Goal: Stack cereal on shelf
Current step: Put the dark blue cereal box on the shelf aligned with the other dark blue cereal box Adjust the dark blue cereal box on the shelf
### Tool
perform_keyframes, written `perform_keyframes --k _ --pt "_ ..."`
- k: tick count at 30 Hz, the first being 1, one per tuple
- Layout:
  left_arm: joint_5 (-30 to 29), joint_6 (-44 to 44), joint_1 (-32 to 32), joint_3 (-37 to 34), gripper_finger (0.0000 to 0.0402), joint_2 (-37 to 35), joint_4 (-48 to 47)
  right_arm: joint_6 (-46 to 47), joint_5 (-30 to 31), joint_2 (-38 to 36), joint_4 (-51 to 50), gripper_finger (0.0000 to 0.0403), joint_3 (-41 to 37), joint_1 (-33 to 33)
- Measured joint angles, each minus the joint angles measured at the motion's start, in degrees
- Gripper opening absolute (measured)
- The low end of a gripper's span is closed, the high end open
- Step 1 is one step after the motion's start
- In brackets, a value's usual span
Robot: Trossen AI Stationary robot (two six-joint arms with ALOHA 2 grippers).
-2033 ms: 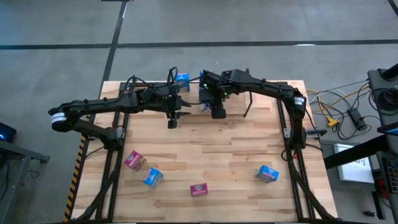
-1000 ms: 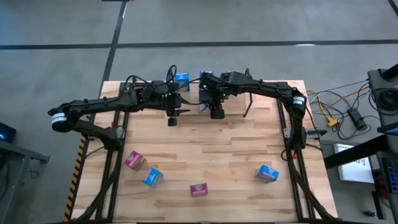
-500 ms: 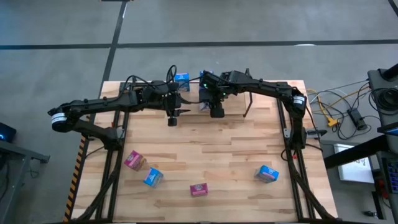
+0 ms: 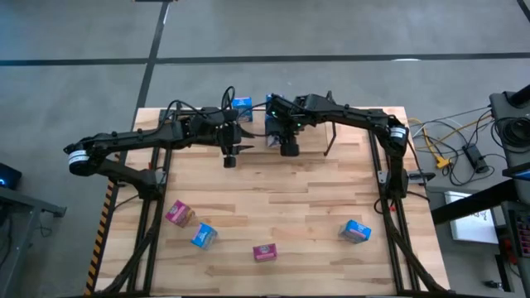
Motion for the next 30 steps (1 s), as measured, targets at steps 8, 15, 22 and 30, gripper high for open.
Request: perform_keyframes --k 8,15,22,30 --pt "0.0 0.0 0.0 0.0 0.0123 0.0 0.0 0.8 0.0 0.0 0.9 0.0192 0.0 0.0" --pt "0.0 0.0 0.0 0.0 0.0123 0.0 0.0 0.8 0.0 0.0 1.5 0.022 0.0 0.0" --pt "0.0 -0.6 0.0 0.0 0.0123 0.0 -0.1 0.6 1.2 -0.1 0.5 0.0221 2.0 0.0" --pt "0.0 -1.9 0.0 0.0 0.0123 0.3 0.5 2.7 1.0 -1.4 -6.2 0.0214 7.9 0.2"
